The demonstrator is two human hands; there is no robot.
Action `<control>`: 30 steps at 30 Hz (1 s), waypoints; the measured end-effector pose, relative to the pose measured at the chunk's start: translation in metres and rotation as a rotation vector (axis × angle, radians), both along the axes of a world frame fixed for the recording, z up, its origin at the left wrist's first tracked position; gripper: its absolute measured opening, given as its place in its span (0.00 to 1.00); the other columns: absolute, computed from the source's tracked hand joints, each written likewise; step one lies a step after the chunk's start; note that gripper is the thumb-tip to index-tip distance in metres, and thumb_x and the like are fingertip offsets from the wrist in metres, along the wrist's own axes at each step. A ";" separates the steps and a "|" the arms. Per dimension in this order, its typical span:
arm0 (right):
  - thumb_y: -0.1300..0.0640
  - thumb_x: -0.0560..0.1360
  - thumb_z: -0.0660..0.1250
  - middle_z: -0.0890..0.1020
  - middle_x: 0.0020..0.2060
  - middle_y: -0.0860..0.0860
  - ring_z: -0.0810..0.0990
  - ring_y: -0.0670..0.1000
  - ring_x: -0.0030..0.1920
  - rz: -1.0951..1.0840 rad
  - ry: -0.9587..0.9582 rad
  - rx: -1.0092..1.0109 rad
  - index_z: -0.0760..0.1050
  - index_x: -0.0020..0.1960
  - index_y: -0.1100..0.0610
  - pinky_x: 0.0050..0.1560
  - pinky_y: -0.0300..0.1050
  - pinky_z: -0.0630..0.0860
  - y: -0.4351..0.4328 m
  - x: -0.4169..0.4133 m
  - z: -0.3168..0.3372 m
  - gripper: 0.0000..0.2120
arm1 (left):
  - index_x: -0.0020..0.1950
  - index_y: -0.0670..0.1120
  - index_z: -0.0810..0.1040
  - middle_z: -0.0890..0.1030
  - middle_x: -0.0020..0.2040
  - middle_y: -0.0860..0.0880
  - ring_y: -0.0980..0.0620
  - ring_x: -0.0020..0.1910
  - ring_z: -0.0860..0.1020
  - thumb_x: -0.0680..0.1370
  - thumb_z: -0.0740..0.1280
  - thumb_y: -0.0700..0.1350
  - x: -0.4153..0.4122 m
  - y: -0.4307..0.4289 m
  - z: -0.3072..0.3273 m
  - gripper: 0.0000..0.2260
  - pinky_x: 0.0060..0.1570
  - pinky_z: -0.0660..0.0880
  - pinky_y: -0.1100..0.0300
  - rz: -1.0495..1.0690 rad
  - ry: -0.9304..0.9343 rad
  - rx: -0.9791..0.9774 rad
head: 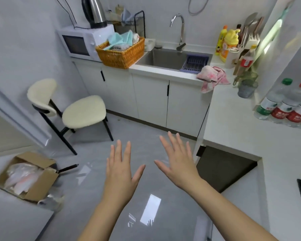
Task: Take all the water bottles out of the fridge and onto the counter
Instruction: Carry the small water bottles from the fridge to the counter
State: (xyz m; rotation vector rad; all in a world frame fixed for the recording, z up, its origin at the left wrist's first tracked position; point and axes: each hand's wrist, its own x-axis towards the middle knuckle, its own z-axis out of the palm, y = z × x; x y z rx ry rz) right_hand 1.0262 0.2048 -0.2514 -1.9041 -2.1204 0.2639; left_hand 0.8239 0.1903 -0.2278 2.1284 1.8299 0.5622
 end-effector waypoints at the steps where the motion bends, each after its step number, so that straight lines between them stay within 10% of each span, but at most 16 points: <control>1: 0.32 0.77 0.49 0.39 0.80 0.47 0.32 0.51 0.78 0.022 -0.006 0.003 0.37 0.79 0.42 0.74 0.55 0.32 0.000 -0.013 0.001 0.37 | 0.79 0.55 0.42 0.37 0.79 0.53 0.52 0.77 0.35 0.79 0.57 0.62 -0.012 -0.004 0.001 0.36 0.76 0.44 0.51 0.022 -0.004 0.002; 30: 0.32 0.77 0.48 0.44 0.80 0.47 0.37 0.52 0.79 0.633 -0.053 0.136 0.41 0.79 0.42 0.76 0.56 0.38 -0.061 -0.501 0.036 0.35 | 0.80 0.53 0.45 0.45 0.81 0.48 0.49 0.79 0.40 0.78 0.59 0.62 -0.469 -0.169 0.015 0.36 0.75 0.45 0.53 0.607 -0.006 0.164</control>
